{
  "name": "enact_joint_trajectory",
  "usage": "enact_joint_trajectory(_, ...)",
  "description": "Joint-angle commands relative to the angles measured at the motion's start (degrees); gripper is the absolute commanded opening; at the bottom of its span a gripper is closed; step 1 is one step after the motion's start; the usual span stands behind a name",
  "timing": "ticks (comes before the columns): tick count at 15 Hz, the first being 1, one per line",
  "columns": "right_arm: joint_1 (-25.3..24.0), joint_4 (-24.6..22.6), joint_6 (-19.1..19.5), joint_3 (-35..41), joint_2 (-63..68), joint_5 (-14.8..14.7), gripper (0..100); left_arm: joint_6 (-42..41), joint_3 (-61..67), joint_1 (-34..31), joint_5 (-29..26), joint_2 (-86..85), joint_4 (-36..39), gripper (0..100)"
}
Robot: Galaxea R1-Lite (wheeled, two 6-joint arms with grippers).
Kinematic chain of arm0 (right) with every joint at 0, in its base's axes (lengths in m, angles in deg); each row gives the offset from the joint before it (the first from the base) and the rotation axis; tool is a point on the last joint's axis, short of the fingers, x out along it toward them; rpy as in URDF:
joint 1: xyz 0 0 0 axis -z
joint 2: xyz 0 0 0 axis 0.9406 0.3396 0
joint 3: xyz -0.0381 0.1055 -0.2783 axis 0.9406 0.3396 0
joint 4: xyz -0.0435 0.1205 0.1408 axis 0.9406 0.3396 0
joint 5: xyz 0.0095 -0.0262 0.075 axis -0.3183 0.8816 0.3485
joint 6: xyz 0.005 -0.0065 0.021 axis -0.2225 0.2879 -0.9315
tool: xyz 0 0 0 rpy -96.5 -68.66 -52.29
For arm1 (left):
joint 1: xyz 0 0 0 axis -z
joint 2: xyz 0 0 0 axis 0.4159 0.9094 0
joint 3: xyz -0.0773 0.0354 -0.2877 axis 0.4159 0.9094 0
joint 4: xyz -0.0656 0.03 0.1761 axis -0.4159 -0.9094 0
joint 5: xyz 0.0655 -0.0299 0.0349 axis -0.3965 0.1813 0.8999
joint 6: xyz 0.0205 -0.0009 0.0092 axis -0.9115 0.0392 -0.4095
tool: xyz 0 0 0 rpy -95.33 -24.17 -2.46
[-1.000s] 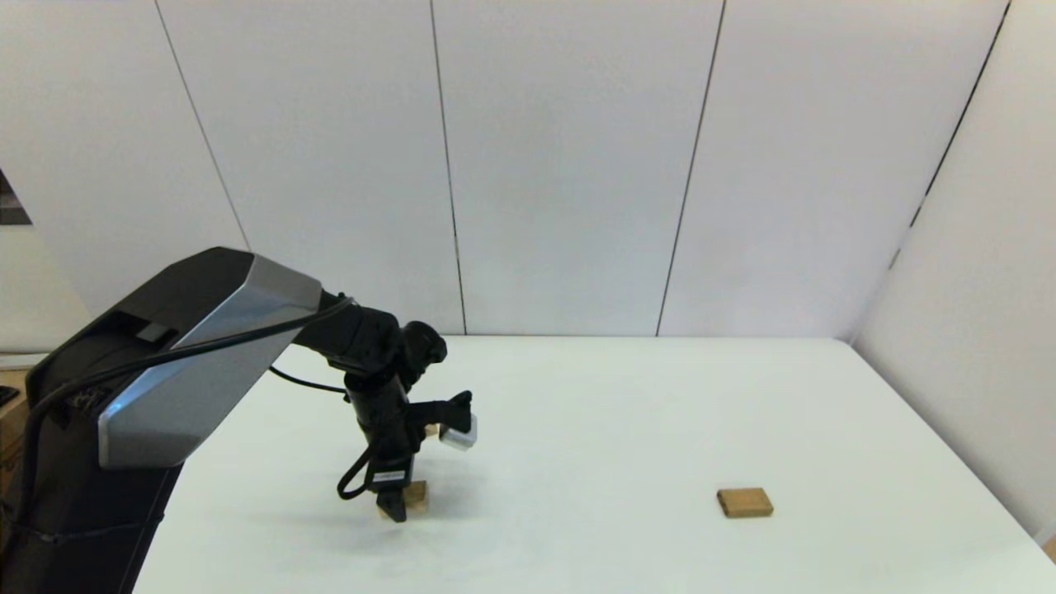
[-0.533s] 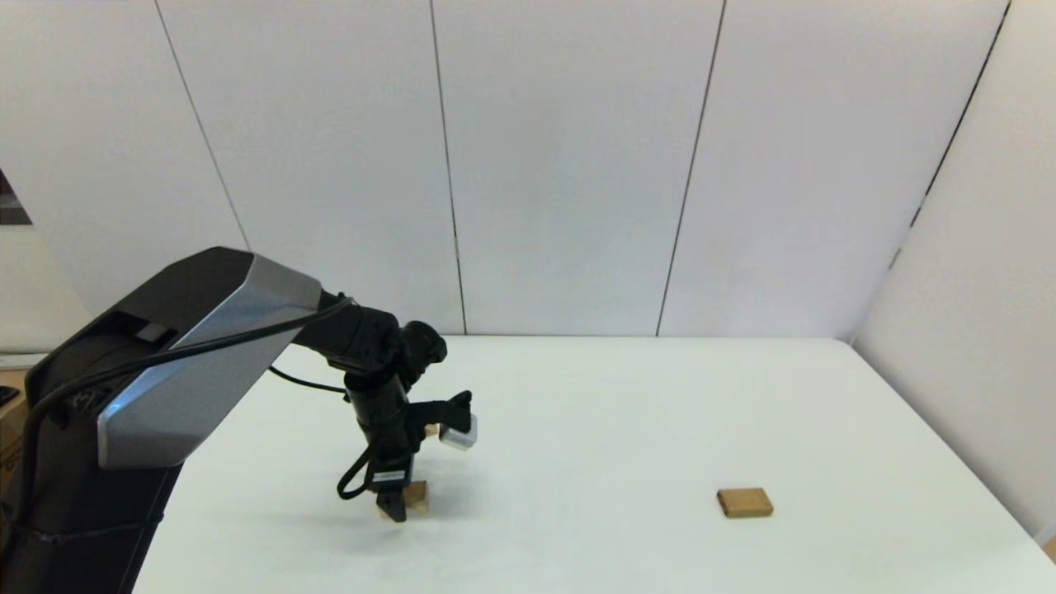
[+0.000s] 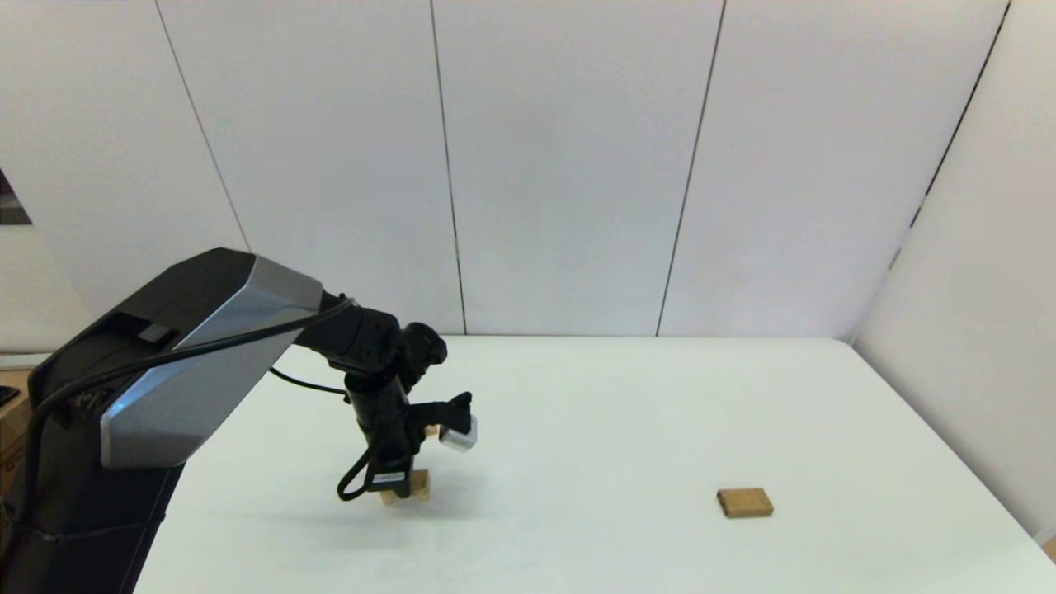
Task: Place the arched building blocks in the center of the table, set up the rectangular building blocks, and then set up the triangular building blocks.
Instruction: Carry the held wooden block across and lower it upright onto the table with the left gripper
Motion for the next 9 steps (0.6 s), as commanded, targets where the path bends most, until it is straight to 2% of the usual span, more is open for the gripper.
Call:
enact_joint_trajectory(1, -0.1, 0.0, 0.0, 0.0, 0.0, 0.0, 100, -0.4, -0.4, 0.3, -0.4, -0.3, -0.2, 0)
enact_joint_trajectory(5, 0.0, 0.0, 0.0, 0.0, 0.0, 0.0, 100, 2.9, -1.8, 3.6, -0.5, -5.0, 0.4, 0)
enact_joint_trajectory(9, 0.0, 0.0, 0.0, 0.0, 0.0, 0.0, 100, 10.4, -6.2, 11.7, -0.5, -6.3, -0.3, 0)
